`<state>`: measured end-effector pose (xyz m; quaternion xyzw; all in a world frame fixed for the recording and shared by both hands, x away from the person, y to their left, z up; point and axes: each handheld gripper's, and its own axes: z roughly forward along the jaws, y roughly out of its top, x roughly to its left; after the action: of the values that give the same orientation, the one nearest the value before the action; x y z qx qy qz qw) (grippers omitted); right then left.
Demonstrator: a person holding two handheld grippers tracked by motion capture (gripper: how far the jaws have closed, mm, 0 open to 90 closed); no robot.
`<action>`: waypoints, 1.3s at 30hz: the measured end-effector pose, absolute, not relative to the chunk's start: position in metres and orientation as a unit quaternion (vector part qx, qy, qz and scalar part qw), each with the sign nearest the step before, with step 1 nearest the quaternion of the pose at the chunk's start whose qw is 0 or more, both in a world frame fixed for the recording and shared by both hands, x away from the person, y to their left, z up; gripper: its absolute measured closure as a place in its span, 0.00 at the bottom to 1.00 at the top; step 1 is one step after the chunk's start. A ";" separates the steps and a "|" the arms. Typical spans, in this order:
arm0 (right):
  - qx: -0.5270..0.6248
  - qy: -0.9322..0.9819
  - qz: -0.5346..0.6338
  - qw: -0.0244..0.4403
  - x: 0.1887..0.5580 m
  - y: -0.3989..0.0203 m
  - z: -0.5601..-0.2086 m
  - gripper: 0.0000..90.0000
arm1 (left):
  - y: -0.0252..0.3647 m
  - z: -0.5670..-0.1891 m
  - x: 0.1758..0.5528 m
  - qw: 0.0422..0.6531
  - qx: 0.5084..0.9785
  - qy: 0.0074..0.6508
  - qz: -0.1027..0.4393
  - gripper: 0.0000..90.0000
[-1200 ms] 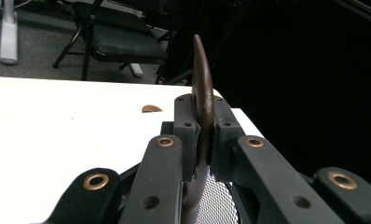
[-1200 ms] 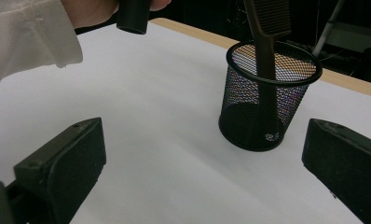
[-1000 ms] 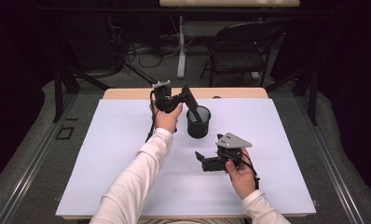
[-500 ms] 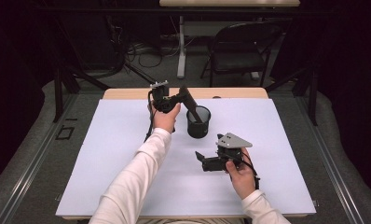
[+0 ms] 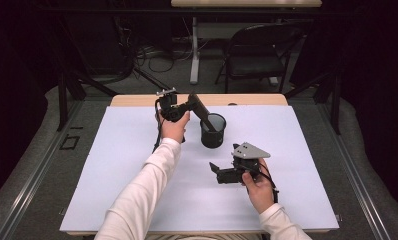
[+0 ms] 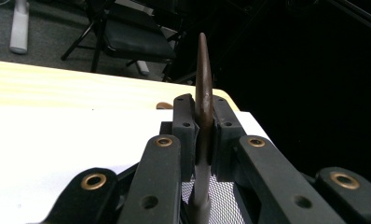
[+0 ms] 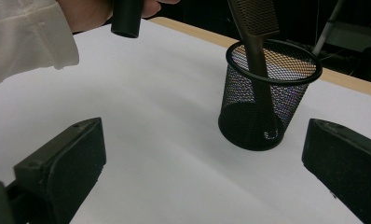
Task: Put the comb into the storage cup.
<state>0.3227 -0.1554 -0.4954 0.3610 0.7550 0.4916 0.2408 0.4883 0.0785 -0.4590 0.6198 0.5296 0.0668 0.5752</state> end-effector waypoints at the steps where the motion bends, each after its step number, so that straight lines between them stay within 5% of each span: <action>1: 0.361 0.755 0.491 0.241 0.323 -0.155 -0.495 0.00 | 0.079 -0.459 0.488 0.575 0.620 0.529 0.066 0.92; 39: 0.359 0.758 0.489 0.239 0.323 -0.154 -0.497 0.00 | 0.085 -0.465 0.487 0.573 0.615 0.537 0.069 0.84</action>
<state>0.3231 -0.1542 -0.4969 0.3589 0.7584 0.4887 0.2391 0.4875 0.0852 -0.4647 0.6153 0.5373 0.0690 0.5727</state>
